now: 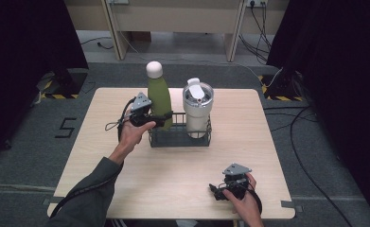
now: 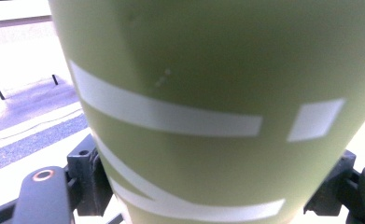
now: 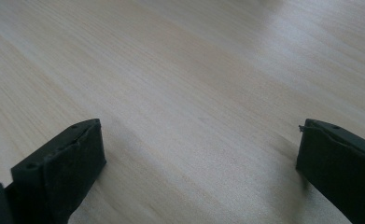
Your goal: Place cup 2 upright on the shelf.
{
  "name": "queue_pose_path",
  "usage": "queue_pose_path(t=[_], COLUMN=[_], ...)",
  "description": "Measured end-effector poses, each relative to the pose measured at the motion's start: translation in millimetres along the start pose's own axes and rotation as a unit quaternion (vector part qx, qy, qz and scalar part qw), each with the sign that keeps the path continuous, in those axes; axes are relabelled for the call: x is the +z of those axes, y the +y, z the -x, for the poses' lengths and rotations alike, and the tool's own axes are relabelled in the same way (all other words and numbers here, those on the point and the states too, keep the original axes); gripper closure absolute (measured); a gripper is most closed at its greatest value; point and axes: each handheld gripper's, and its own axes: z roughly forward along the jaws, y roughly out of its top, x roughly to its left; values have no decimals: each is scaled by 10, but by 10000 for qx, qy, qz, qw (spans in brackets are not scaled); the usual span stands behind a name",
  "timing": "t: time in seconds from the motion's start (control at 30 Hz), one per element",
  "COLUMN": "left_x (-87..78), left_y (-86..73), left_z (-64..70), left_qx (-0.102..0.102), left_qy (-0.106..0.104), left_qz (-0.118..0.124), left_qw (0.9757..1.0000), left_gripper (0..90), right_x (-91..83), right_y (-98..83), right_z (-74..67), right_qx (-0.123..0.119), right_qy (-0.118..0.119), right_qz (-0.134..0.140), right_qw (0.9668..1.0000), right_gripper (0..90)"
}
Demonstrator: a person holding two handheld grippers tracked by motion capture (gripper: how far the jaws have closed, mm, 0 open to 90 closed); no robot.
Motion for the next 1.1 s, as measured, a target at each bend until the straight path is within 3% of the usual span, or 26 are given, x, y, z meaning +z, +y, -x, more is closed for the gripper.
queue_pose_path(t=[0.27,1.1], left_x=[82,189], left_y=[-89,-252], left_z=[-40,-39], left_qx=[-31,-127], left_qy=[68,10], left_qz=[-99,-155], left_qw=[9999,9998], left_gripper=[205,205], right_x=[1,-1], right_y=[0,0], right_z=[1,-4], right_qx=[-5,28], right_qy=[-2,2], right_qz=[0,-10], right_qw=[10000,10000], right_gripper=[13,13])
